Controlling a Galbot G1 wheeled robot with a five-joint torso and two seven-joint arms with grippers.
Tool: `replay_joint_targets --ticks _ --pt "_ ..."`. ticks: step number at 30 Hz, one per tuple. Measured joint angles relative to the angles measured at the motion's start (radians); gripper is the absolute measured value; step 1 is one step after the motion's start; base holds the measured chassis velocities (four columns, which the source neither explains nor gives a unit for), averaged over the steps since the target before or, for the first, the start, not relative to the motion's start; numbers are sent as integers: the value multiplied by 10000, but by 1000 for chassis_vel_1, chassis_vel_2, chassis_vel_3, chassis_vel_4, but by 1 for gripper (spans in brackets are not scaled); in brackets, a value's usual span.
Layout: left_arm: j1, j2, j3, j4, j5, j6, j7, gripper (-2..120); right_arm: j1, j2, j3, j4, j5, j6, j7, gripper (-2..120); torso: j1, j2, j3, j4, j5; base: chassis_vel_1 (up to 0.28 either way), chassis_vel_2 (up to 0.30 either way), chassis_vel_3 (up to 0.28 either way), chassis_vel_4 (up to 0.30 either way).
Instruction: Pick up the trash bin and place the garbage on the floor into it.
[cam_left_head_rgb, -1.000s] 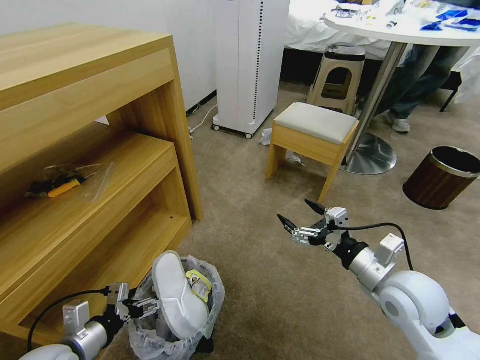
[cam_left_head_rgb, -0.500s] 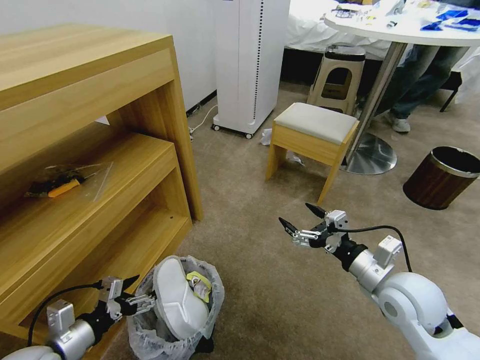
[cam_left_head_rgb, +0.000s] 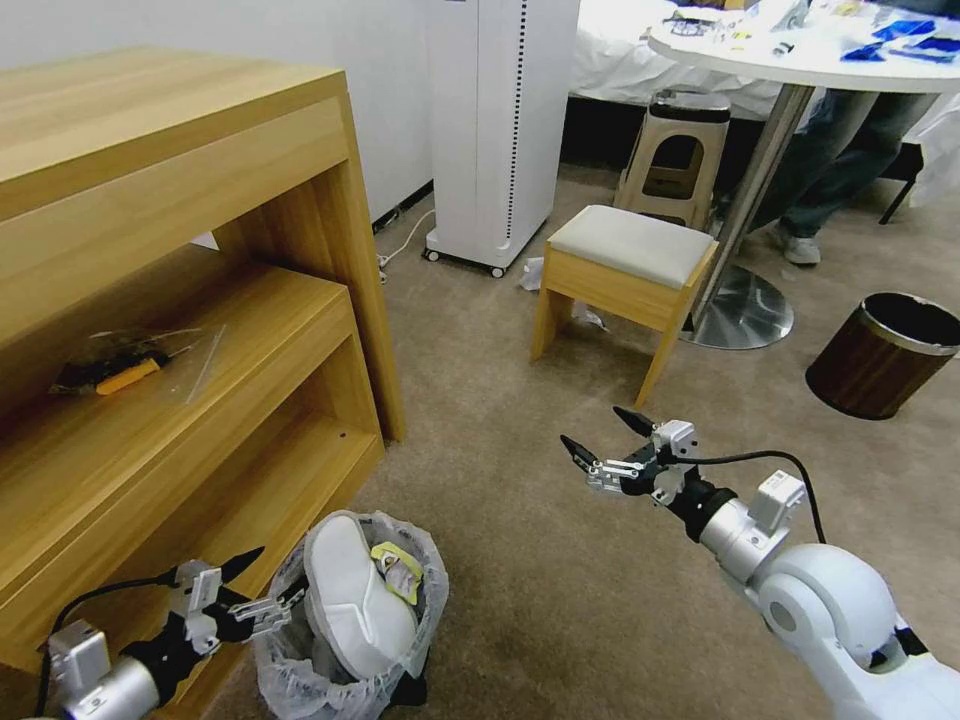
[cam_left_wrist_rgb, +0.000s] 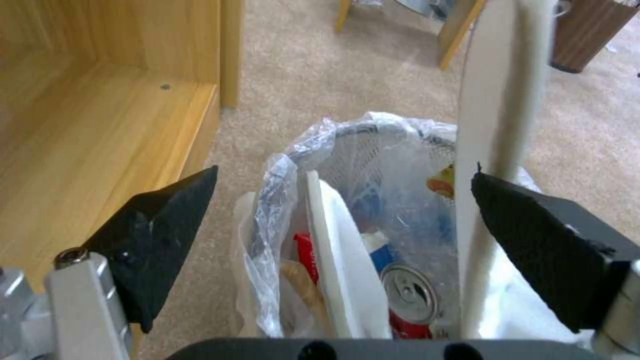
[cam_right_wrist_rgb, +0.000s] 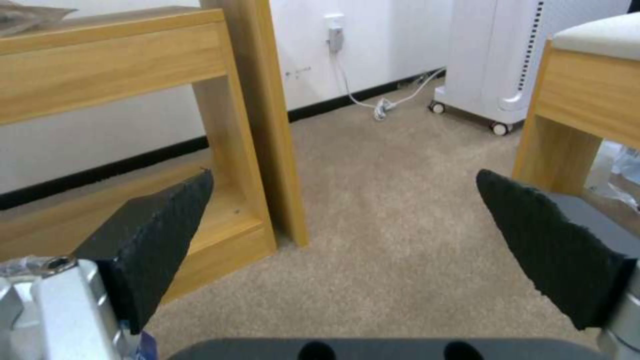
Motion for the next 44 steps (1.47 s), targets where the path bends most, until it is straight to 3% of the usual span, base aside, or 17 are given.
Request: replay_joint_targets --ticks 9,13,20,27,32,33,35,39,44 --pt "981 -606 -1166 -272 -228 -521 295 100 76 25 -22 -147 -30 5 24 100 0 0 0 1 1 0 0 0 0" --pt "1328 -1147 -1730 -304 -590 -980 -157 100 29 119 24 -189 -128 37 53 100 0 1 0 1 0 0 0 0 0" --pt "1711 -1673 -2014 -249 -885 -1627 -899 100 -326 354 121 -33 -703 273 403 100 0 1 0 0 0 0 0 0 0" --pt "2405 -2066 -1642 -201 -1295 -2733 -2026 100 -1529 1007 186 743 -2043 769 1537 100 -1 0 -1 -1 0 0 0 0 0" --pt "3123 -2346 -538 -201 -1371 -4496 -3022 100 -2167 1841 -294 875 -3619 1349 3026 100 -1 1 -1 -1 0 0 0 0 0" --pt "3123 -2346 -538 -201 -1371 -4496 -3022 100 -2167 1841 -294 875 -3619 1349 3026 100 -1 1 -1 -1 0 0 0 0 0" --pt "3429 -2429 -56 -169 -1370 -5499 -3528 100 -2289 2277 -579 853 -4271 1721 3573 100 -1 1 -2 1 0 0 0 0 0" --pt "3438 -2480 200 -133 -1950 -6355 -4204 100 -2550 2686 -901 1026 -4902 2139 4017 100 -1 1 -1 1 -2 0 0 0 0" --pt "3286 -2495 181 -317 -2432 -6572 -4368 100 -2754 2904 -971 1224 -5268 2345 4038 100 0 0 -1 -1 -1 0 0 0 0"
